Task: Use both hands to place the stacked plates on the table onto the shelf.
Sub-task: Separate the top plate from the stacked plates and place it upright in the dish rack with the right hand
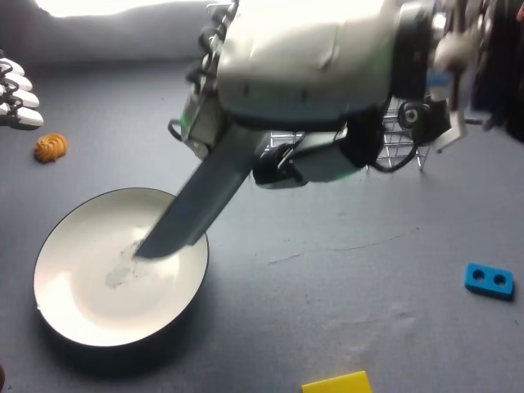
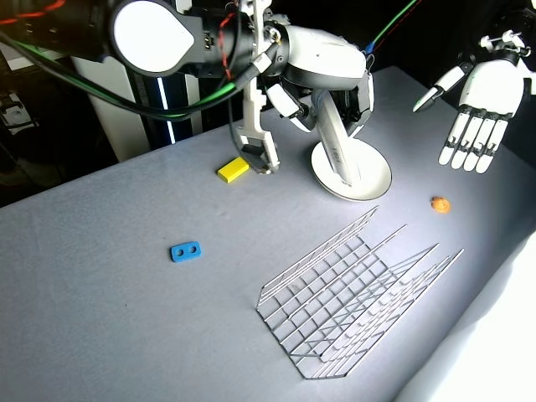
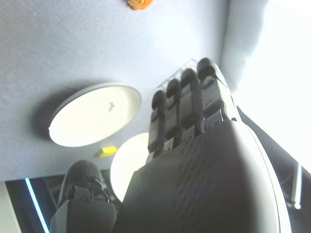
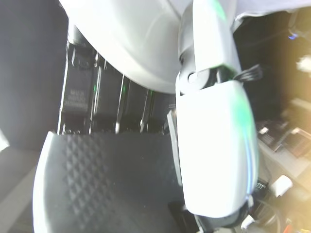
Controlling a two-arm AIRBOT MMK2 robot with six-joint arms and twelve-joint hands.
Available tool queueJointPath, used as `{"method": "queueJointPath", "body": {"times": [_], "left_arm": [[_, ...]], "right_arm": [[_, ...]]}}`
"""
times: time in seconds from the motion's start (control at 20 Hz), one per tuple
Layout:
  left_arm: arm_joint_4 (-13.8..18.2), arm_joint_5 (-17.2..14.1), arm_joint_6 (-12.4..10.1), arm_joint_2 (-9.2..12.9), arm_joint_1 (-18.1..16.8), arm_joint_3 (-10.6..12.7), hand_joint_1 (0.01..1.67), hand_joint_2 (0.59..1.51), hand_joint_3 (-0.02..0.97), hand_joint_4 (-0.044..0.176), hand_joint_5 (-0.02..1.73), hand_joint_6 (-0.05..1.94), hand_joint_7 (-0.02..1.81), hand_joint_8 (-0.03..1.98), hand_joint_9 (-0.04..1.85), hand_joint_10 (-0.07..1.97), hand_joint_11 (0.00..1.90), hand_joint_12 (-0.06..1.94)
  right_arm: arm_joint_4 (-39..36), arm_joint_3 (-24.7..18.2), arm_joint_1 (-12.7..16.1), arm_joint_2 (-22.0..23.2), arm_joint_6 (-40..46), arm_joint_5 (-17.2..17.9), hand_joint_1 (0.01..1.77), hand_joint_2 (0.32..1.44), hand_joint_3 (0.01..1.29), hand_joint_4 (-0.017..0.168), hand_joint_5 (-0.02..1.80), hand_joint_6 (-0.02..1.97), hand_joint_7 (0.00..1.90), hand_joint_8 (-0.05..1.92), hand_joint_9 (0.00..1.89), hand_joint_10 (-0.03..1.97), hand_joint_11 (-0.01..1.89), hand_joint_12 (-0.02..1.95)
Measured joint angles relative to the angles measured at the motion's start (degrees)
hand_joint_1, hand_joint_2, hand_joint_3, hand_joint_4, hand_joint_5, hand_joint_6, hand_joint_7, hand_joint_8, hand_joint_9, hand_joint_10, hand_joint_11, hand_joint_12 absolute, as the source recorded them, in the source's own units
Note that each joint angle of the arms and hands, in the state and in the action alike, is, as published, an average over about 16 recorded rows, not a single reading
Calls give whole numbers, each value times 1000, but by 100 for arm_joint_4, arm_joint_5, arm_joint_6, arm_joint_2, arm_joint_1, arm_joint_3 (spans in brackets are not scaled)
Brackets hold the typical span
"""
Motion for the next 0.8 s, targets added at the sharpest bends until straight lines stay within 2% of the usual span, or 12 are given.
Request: {"method": "queueJointPath", "body": {"times": [0.15, 0.4, 0.65, 0.8], "left_arm": [[12, -12, -12, 3, 4, -51, 18, 1110, 13, 3, 153, 11, 125, 0, 88, 8, 18, 179], [35, -47, -33, 9, 50, -182, 18, 1112, 13, 3, 155, 11, 123, 0, 88, 8, 18, 179], [53, -86, -51, 15, 149, -333, 18, 1113, 13, 3, 153, 11, 121, 0, 88, 8, 19, 161], [53, -105, -52, 17, 232, -416, 18, 1114, 13, 3, 152, 11, 119, 0, 86, 8, 19, 155]], "right_arm": [[-346, 10, 183, 132, 892, 28, 1296, 974, 15, -3, 1007, 810, 1140, 672, 1126, 839, 927, 1054], [-852, 100, 494, 278, 2472, -50, 1304, 973, 15, 0, 1010, 814, 1141, 681, 1168, 665, 935, 1053], [-705, 237, 713, 362, 3356, -249, 1310, 972, 14, -2, 1025, 787, 1145, 662, 1175, 641, 946, 1050], [-571, 370, 800, 402, 3718, -351, 1312, 972, 14, -3, 1030, 782, 1152, 669, 1194, 539, 946, 1046]]}}
